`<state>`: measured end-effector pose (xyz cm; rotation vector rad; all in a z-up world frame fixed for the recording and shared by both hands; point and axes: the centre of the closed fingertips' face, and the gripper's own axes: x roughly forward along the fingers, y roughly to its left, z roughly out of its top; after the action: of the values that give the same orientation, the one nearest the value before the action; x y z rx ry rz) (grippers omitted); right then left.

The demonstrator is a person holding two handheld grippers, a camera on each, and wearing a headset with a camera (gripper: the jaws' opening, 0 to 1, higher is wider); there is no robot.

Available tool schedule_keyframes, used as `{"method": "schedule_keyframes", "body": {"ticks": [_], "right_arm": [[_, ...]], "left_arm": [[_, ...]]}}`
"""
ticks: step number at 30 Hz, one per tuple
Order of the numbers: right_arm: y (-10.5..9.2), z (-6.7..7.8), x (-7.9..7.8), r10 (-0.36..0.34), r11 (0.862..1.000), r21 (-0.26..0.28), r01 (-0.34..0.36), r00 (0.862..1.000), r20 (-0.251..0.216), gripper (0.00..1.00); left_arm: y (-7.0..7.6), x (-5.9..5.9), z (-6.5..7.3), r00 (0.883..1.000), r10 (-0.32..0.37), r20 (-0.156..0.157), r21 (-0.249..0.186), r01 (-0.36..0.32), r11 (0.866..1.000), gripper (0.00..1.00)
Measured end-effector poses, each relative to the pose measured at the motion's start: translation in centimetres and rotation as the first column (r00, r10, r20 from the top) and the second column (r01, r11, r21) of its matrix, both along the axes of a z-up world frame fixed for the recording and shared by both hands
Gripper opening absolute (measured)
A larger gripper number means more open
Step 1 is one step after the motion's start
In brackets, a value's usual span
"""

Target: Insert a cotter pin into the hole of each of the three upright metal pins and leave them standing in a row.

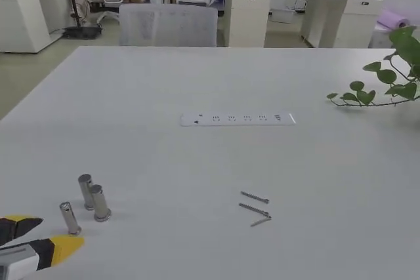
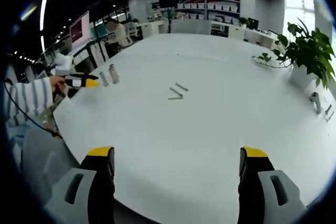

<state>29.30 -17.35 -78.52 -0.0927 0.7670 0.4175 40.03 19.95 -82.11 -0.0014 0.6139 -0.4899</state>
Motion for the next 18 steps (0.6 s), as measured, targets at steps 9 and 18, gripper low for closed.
{"method": "schedule_keyframes", "body": {"ticks": [9, 18], "right_arm": [[0.4, -0.2, -0.1, 0.009, 1.0, -0.002, -0.009, 1.0, -0.009, 1.0], [0.5, -0.4, -0.1, 0.005, 1.0, -0.001, -0.005, 1.0, -0.015, 1.0]], "left_arm": [[-0.2, 0.9, -0.6, 1.0, 0.002, -0.006, -0.016, -0.002, 1.0, 0.41], [-0.4, 1.5, -0.9, 1.0, 0.016, -0.009, -0.05, -0.016, 0.999, 0.33]]}}
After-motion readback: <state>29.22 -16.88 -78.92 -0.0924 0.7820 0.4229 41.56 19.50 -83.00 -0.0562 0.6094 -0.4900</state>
